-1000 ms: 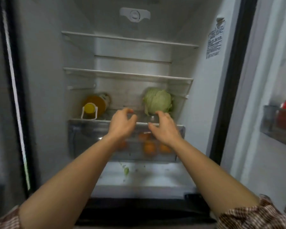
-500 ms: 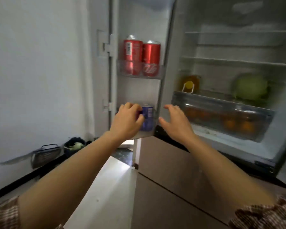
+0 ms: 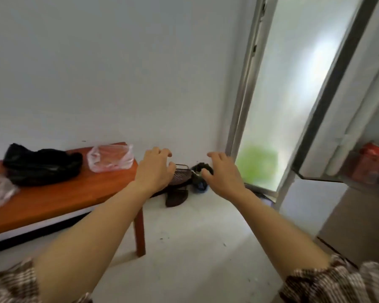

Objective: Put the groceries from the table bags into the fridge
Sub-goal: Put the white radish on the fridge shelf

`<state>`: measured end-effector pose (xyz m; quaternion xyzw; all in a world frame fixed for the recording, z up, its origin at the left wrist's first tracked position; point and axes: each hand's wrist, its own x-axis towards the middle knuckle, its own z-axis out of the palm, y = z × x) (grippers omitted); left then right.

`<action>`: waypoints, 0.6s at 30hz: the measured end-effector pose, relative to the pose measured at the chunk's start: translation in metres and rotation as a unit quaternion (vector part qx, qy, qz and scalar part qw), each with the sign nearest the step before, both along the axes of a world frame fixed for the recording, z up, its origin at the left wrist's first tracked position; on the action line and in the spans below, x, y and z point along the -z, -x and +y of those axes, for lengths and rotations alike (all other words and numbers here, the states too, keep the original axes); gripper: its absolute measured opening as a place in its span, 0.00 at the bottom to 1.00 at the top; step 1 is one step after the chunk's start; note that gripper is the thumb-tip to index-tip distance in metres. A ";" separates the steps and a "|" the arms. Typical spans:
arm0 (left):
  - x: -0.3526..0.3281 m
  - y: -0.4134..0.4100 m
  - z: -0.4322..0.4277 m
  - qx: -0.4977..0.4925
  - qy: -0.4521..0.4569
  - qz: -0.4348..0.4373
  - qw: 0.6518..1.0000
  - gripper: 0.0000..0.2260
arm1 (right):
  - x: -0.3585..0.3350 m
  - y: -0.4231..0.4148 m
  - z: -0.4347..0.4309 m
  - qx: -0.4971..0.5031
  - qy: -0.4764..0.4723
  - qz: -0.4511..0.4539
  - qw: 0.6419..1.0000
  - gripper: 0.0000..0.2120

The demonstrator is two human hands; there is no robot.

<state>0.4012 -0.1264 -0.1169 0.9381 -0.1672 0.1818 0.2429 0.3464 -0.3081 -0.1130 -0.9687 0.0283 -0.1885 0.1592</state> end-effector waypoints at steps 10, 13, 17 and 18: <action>0.046 -0.083 0.264 -0.141 -0.006 0.066 0.988 0.17 | 0.052 -0.133 0.249 -0.109 -0.016 0.086 0.990 0.24; 0.062 -0.108 0.320 -0.167 0.014 0.077 0.983 0.16 | 0.064 -0.171 0.306 -0.142 -0.006 0.106 0.984 0.26; 0.090 -0.149 0.389 -0.208 0.033 0.091 0.973 0.16 | 0.089 -0.229 0.378 -0.187 0.003 0.122 0.975 0.26; 0.097 -0.160 0.406 -0.219 0.039 0.094 0.970 0.16 | 0.095 -0.243 0.396 -0.197 0.003 0.128 0.972 0.26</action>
